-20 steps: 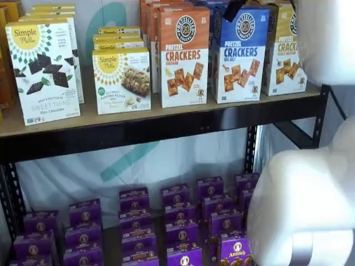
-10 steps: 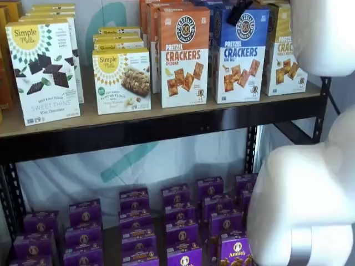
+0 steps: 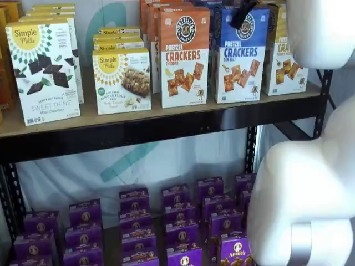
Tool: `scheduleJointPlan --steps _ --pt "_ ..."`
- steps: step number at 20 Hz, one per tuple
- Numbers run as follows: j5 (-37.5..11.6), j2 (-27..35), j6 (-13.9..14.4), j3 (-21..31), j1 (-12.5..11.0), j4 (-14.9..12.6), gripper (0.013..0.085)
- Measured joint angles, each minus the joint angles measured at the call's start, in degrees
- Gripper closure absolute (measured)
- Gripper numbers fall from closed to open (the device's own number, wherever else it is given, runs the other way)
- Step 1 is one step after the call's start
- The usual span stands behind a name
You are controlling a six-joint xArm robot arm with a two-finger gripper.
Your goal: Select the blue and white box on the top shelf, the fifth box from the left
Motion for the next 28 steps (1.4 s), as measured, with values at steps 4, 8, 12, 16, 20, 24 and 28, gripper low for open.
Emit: scheduleJointPlan --steps 4,8,12,16,20,24,28 --pt "3.41 1.85 0.26 -2.61 0.67 -2.46 0.0130" --pt "5.87 3.18 0.78 -4.41 1.66 -4.50 0.0130" --pt "7.78 4.21 1.48 -6.00 3.14 -7.28 0.0130" --pt "10.43 5.73 2.18 -8.63 4.23 -9.34 0.0130" --pt "12.03 6.87 2.90 -10.55 5.51 -11.42 0.0130" --pt "11.74 7.07 3.64 -10.89 6.75 -12.87 0.0130" --pt "11.10 7.04 4.12 -10.59 7.68 -14.04 0.0130"
